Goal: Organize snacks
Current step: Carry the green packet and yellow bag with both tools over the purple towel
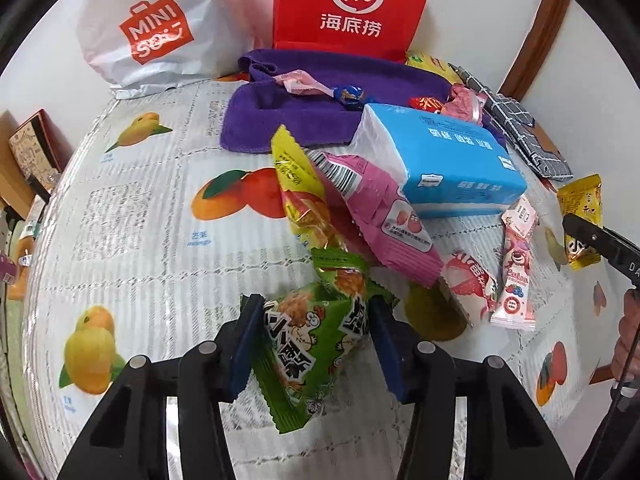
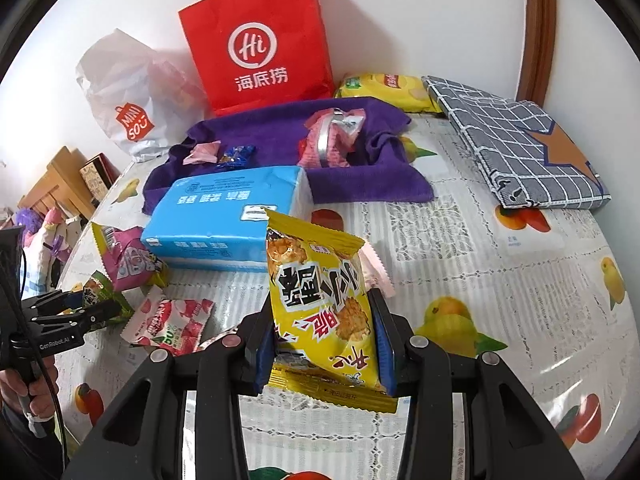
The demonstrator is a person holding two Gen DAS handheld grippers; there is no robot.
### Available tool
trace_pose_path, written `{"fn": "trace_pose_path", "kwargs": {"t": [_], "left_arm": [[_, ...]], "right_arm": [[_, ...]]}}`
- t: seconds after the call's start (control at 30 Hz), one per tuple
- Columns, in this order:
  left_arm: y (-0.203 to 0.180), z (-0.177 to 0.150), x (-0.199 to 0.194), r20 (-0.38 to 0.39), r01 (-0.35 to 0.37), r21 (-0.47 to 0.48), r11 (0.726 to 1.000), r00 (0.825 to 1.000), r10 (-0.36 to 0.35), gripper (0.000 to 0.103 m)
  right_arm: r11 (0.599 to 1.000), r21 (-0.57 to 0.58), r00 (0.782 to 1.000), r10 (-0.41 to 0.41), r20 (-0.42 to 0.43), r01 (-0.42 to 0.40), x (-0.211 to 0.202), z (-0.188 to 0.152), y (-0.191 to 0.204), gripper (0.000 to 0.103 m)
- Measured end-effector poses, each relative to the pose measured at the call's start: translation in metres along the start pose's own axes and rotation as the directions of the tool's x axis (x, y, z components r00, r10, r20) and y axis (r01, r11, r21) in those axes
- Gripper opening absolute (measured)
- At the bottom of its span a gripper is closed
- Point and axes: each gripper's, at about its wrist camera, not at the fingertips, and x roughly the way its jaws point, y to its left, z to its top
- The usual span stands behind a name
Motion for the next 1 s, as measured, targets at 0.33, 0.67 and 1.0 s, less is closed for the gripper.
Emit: {"fn": "trace_pose_path", "kwargs": {"t": [0.33, 0.67, 1.0], "left_arm": [[-0.008, 0.003, -0.043, 0.075, 0.046, 0.000, 0.999, 0.996, -0.046, 0.050], [-0.028, 0.054, -0.069, 0.156, 0.056, 0.051, 0.997, 0.986, -0.064, 0.050], [-0.039, 0.134, -0.059, 0.194, 0.073, 0.080, 0.994, 0.977, -0.087, 0.050]], "right_arm": [[0.997, -0.071, 1.000, 0.024, 0.018, -0.023, -0.013, 0.010, 0.024, 0.041], [0.994, -0.107, 0.996, 0.023, 0.084, -0.014, -0.025, 0.054, 0.034, 0.041], [0.993, -0.115, 0.990, 0.019, 0.139, -0.003, 0.001, 0.121, 0.035, 0.041]]}}
